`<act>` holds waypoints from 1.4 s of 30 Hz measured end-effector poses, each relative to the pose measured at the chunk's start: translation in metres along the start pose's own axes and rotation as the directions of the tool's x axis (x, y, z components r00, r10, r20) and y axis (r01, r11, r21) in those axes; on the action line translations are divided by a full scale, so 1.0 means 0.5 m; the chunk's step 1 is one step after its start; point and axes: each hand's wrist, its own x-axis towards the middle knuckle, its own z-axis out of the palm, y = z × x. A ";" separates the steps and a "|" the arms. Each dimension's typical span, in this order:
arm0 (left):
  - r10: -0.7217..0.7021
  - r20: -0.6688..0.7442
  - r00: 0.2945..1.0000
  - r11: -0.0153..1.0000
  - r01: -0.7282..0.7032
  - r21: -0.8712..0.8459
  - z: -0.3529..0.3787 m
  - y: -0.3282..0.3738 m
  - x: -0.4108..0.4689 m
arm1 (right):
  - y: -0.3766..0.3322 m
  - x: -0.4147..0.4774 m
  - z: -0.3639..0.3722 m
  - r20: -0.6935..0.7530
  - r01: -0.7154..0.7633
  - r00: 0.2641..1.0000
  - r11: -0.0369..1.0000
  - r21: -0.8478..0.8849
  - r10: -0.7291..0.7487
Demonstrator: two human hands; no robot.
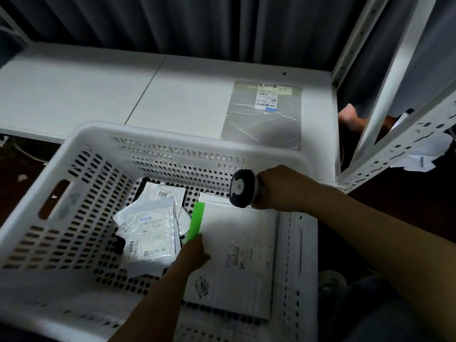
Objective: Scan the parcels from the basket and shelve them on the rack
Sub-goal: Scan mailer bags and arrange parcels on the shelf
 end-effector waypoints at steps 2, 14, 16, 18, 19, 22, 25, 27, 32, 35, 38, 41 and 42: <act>-0.035 0.018 0.999 0.996 0.036 -0.084 0.000 0.003 -0.001 | -0.009 0.008 -0.009 -0.026 0.024 0.999 1.000 -0.010 -0.024; -0.025 -0.235 0.972 0.936 -0.060 -0.347 -0.067 0.024 -0.088 | -0.071 0.027 -0.016 -0.026 0.117 0.993 0.993 0.005 -0.117; -0.050 -0.328 0.943 0.869 -0.121 -0.479 -0.098 0.017 -0.118 | -0.083 0.025 -0.022 -0.043 0.116 0.992 0.993 0.022 -0.115; -0.083 -0.429 0.900 0.816 -0.186 -0.548 -0.136 0.004 -0.151 | -0.093 0.018 -0.030 -0.067 0.121 0.991 0.991 0.059 -0.117; -0.092 -0.484 0.871 0.803 -0.223 -0.553 -0.157 -0.007 -0.167 | -0.098 0.012 -0.035 -0.091 0.129 0.988 0.989 0.078 -0.121; -0.131 -0.607 0.784 0.735 -0.334 -0.590 -0.218 -0.037 -0.212 | -0.099 -0.014 -0.051 -0.165 0.115 0.982 0.979 0.166 -0.088; -0.141 -0.662 0.736 0.649 -0.436 -0.623 -0.269 -0.046 -0.264 | -0.090 -0.056 -0.065 -0.231 0.091 0.973 0.944 0.318 -0.016; -0.145 -0.661 0.736 0.544 -0.499 -0.674 -0.293 -0.035 -0.299 | -0.082 -0.083 -0.071 -0.246 0.073 0.968 0.878 0.473 0.052; -0.168 -0.624 0.763 0.180 -0.599 -0.780 -0.339 -0.012 -0.354 | -0.074 -0.131 -0.068 -0.250 0.065 0.952 0.678 0.732 0.178; -0.150 -0.614 0.775 0.013 -0.619 -0.785 -0.352 0.009 -0.368 | -0.086 -0.163 -0.062 -0.203 0.111 0.964 0.436 0.893 0.171; -0.089 -0.592 0.801 -0.008 -0.595 -0.804 -0.353 0.028 -0.377 | -0.093 -0.176 -0.058 -0.128 0.087 0.982 0.264 0.961 0.142; 0.000 -0.591 0.807 0.049 -0.590 -0.806 -0.358 0.029 -0.381 | -0.085 -0.167 -0.066 -0.127 0.088 0.975 0.210 0.974 0.183; 0.033 -0.596 0.802 0.097 -0.596 -0.797 -0.359 0.025 -0.380 | -0.085 -0.163 -0.072 -0.144 0.104 0.968 0.191 0.976 0.208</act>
